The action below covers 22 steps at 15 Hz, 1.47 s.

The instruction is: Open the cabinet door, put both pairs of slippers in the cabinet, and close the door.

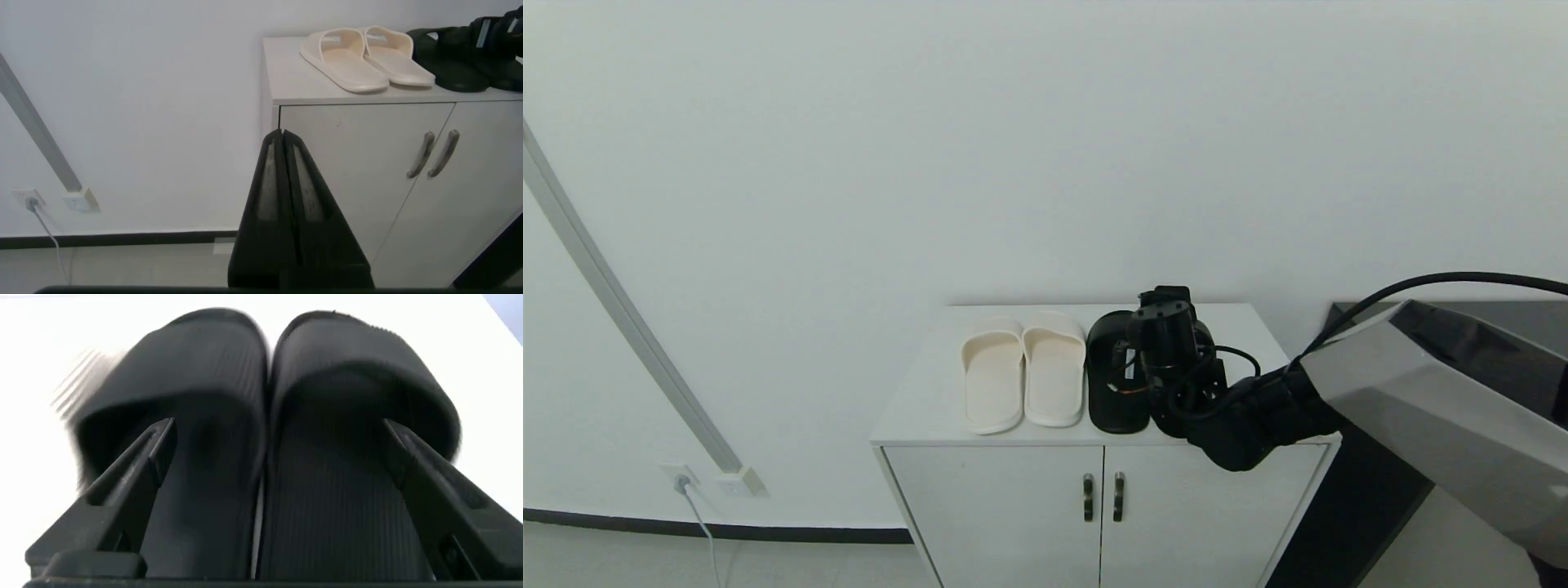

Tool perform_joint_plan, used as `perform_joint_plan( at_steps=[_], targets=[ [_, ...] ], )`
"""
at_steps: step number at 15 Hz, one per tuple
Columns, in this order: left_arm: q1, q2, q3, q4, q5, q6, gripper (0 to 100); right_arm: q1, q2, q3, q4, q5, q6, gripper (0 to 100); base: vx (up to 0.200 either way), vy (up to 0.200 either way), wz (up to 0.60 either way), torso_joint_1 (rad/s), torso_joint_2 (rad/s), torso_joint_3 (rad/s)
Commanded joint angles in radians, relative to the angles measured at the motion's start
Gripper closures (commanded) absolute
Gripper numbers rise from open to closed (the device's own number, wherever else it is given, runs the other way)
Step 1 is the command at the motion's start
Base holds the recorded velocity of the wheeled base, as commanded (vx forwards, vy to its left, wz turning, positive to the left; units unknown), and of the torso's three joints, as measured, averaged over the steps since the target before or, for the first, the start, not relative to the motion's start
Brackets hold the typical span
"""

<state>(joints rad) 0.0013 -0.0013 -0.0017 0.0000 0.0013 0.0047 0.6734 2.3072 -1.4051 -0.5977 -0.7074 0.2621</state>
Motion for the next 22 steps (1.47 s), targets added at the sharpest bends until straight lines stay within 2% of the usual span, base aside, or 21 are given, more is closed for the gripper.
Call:
perform_joint_plan(
  at_steps=[1, 10, 11, 19, 22],
  targets=[
    [0.000, 0.001, 0.000, 0.000, 0.000, 0.000, 100, -0.021, 0.060, -0.068, 0.004, -0.001, -0.006, 0, 0.000, 0.000, 0.00, 0.000, 0.00, 0.000],
    [0.000, 0.001, 0.000, 0.000, 0.002, -0.002, 100, -0.052, 0.164, -0.196, 0.004, -0.007, -0.044, 0, 0.000, 0.000, 0.00, 0.000, 0.00, 0.000],
    [0.000, 0.001, 0.000, 0.000, 0.000, -0.002, 100, -0.052, 0.166, -0.201, 0.002, -0.010, -0.044, 100, 0.000, 0.000, 0.00, 0.000, 0.00, 0.000],
    [0.000, 0.001, 0.000, 0.000, 0.000, -0.002, 100, -0.052, 0.120, -0.179, -0.001, -0.012, -0.057, 100, 0.000, 0.000, 0.00, 0.000, 0.00, 0.000],
    [0.000, 0.001, 0.000, 0.000, 0.000, -0.002, 100, -0.044, -0.025, -0.052, -0.004, -0.010, -0.070, 100, 0.000, 0.000, 0.00, 0.000, 0.00, 0.000]
  ],
)
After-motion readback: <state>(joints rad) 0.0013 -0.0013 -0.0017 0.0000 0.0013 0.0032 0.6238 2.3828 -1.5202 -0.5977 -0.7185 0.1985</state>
